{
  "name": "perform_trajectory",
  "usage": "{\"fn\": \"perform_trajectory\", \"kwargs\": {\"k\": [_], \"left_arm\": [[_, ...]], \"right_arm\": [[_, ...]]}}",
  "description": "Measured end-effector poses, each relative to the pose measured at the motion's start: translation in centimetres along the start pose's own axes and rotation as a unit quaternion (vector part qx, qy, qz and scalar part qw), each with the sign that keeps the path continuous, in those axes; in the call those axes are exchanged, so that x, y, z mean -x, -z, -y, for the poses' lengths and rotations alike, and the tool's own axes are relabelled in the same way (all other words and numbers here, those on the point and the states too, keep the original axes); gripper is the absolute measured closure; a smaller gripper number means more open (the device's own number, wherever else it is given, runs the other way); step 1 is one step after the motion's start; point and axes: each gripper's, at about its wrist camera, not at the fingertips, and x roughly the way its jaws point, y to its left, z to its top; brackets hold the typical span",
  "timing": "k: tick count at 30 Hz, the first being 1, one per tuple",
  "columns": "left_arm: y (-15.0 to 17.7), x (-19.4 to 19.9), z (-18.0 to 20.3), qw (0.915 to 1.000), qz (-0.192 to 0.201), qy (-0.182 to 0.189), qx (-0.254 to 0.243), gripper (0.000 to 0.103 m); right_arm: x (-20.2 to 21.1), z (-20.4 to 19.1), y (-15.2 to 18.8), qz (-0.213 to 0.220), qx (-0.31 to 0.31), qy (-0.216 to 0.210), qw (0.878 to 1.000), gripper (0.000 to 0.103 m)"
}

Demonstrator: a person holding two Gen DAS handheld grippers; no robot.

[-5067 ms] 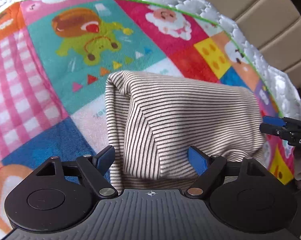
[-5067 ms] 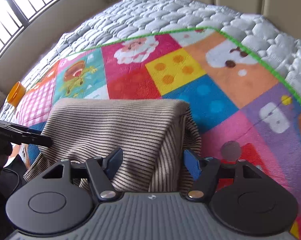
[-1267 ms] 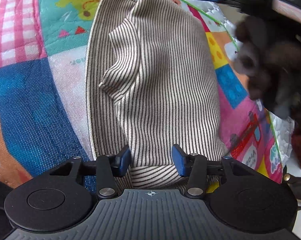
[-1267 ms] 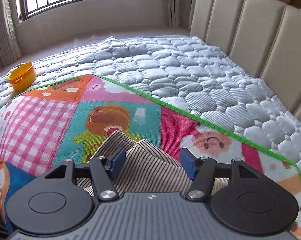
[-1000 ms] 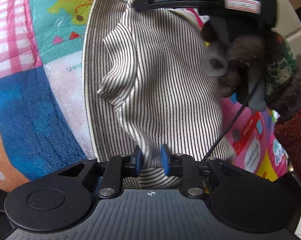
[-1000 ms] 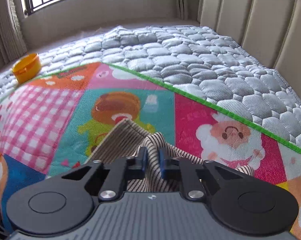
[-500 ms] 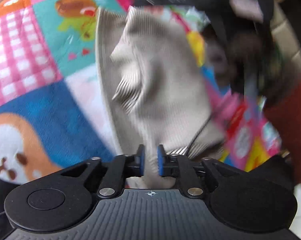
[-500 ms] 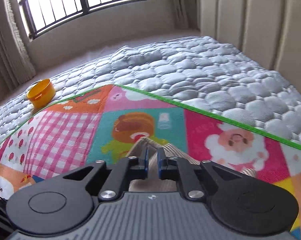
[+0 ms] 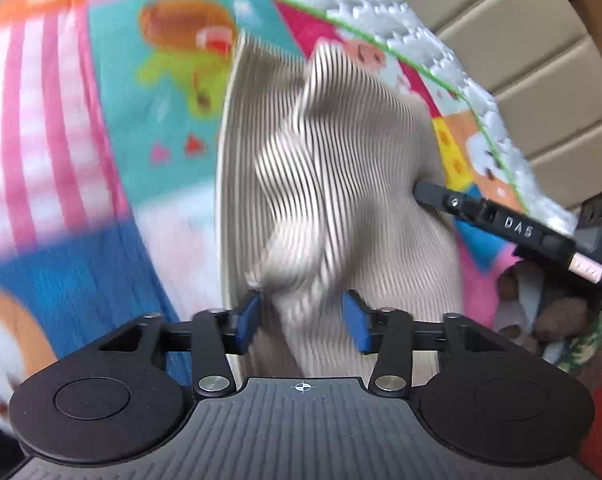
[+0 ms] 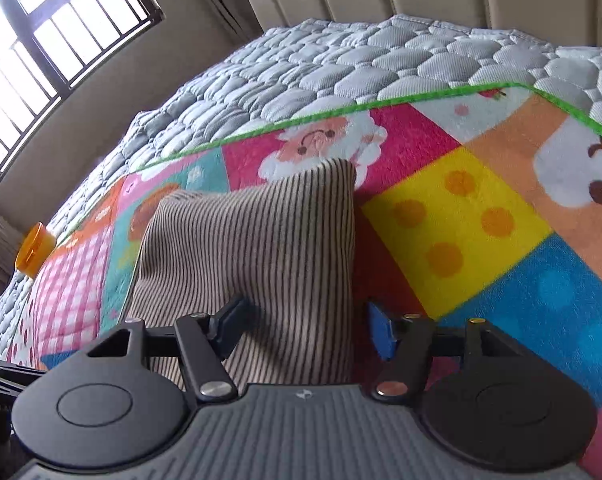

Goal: Fold clothes

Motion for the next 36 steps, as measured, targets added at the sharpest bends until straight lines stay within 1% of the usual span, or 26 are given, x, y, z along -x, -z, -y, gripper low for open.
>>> {"fn": "perform_trajectory", "kwargs": {"k": [1, 3, 4, 6, 7, 8, 11, 12, 13, 14, 15, 16, 17, 19, 20, 23, 24, 25, 26, 27, 28, 29, 31, 33, 35, 36], "left_arm": [[-0.5, 0.4, 0.0, 0.9998, 0.015, -0.013, -0.01, 0.059], [-2.3, 1.7, 0.5, 0.9973, 0.065, -0.019, -0.029, 0.059], [-3.2, 2.1, 1.0, 0.9954, 0.087, -0.009, -0.038, 0.058], [-5.5, 2.2, 1.8, 0.9918, 0.114, 0.027, -0.051, 0.048], [-6.6, 1.8, 2.1, 0.9909, 0.114, 0.043, -0.058, 0.038], [-7.5, 1.0, 2.4, 0.9905, 0.112, 0.048, -0.065, 0.032], [-10.3, -3.4, 4.2, 0.9909, 0.098, 0.014, -0.091, 0.029], [-10.2, -4.0, 4.1, 0.991, 0.093, 0.003, -0.097, 0.031], [-10.2, -4.5, 3.9, 0.9908, 0.088, -0.007, -0.102, 0.036], [-10.3, -5.2, 3.9, 0.9901, 0.089, -0.014, -0.107, 0.047], [-10.4, -5.8, 3.9, 0.9894, 0.089, -0.021, -0.113, 0.051], [-10.5, -6.4, 3.8, 0.9887, 0.091, -0.027, -0.116, 0.059], [-11.2, -6.3, 3.8, 0.989, 0.097, -0.022, -0.11, 0.066], [-12.5, -6.1, 3.8, 0.9892, 0.11, -0.013, -0.097, 0.074], [-13.2, -6.1, 3.7, 0.9891, 0.116, -0.008, -0.09, 0.076], [-15.1, -5.8, 3.6, 0.9882, 0.135, 0.005, -0.072, 0.076], [-15.2, -5.4, 3.5, 0.9872, 0.139, 0.0, -0.079, 0.076], [-14.9, -5.2, 3.3, 0.9859, 0.139, -0.016, -0.092, 0.079], [-14.7, -5.0, 3.1, 0.9846, 0.138, -0.03, -0.103, 0.085], [-14.0, -4.6, 2.5, 0.9853, 0.134, -0.038, -0.099, 0.085], [-13.4, -4.2, 2.0, 0.9858, 0.131, -0.046, -0.095, 0.085], [-12.8, -3.8, 1.4, 0.9863, 0.127, -0.054, -0.091, 0.087], [-11.6, -3.0, 0.3, 0.9869, 0.12, -0.07, -0.082, 0.087], [-10.3, -2.2, -0.7, 0.9872, 0.113, -0.085, -0.074, 0.087], [-9.1, -1.4, -1.8, 0.9871, 0.106, -0.101, -0.066, 0.082], [-8.5, -0.9, -2.4, 0.9869, 0.102, -0.109, -0.062, 0.08]], "right_arm": [[-0.4, 0.1, -0.5, 0.006, -0.007, -0.009, 1.0, 0.039], [-0.5, 0.7, -1.2, 0.02, -0.036, -0.032, 0.999, 0.039], [-0.5, 1.3, -1.3, 0.025, -0.048, -0.04, 0.998, 0.039], [-0.3, 2.2, -1.4, 0.033, -0.07, -0.054, 0.996, 0.039], [-0.4, 2.6, -1.4, 0.031, -0.073, -0.053, 0.995, 0.039], [-0.6, 2.9, -1.4, 0.027, -0.071, -0.05, 0.996, 0.039], [-1.0, 2.4, -1.3, 0.02, -0.037, -0.042, 0.998, 0.039], [-1.1, 2.1, -1.2, 0.018, -0.021, -0.04, 0.999, 0.043], [-1.3, 1.5, -1.2, 0.015, -0.001, -0.039, 0.999, 0.056], [-1.4, 1.0, -1.2, 0.013, 0.015, -0.038, 0.999, 0.061], [-1.5, 0.8, -1.3, 0.017, 0.02, -0.038, 0.999, 0.067], [-1.5, 0.6, -1.6, 0.021, 0.025, -0.037, 0.999, 0.076], [-1.4, 0.5, -2.2, 0.029, 0.029, -0.035, 0.999, 0.079], [-1.2, 0.5, -3.4, 0.043, 0.036, -0.032, 0.998, 0.081], [-1.1, 0.4, -4.0, 0.05, 0.04, -0.03, 0.997, 0.081], [-1.0, 0.3, -5.7, 0.068, 0.051, -0.024, 0.996, 0.08], [-1.5, 0.2, -5.9, 0.058, 0.056, -0.018, 0.997, 0.079], [-1.8, -0.1, -5.6, 0.051, 0.067, -0.007, 0.996, 0.075], [-2.1, -0.4, -5.3, 0.044, 0.078, 0.004, 0.996, 0.074], [-2.4, -0.7, -5.1, 0.037, 0.089, 0.015, 0.995, 0.068], [-2.4, -1.0, -4.7, 0.03, 0.097, 0.023, 0.995, 0.066], [-1.7, -1.3, -4.1, 0.024, 0.094, 0.022, 0.995, 0.063], [-0.3, -1.7, -2.8, 0.011, 0.088, 0.021, 0.996, 0.045], [1.1, -2.2, -1.4, -0.001, 0.083, 0.02, 0.996, 0.037], [2.5, -2.7, -0.1, -0.014, 0.077, 0.018, 0.997, 0.023], [3.2, -2.9, 0.5, -0.02, 0.074, 0.018, 0.997, 0.012]]}}
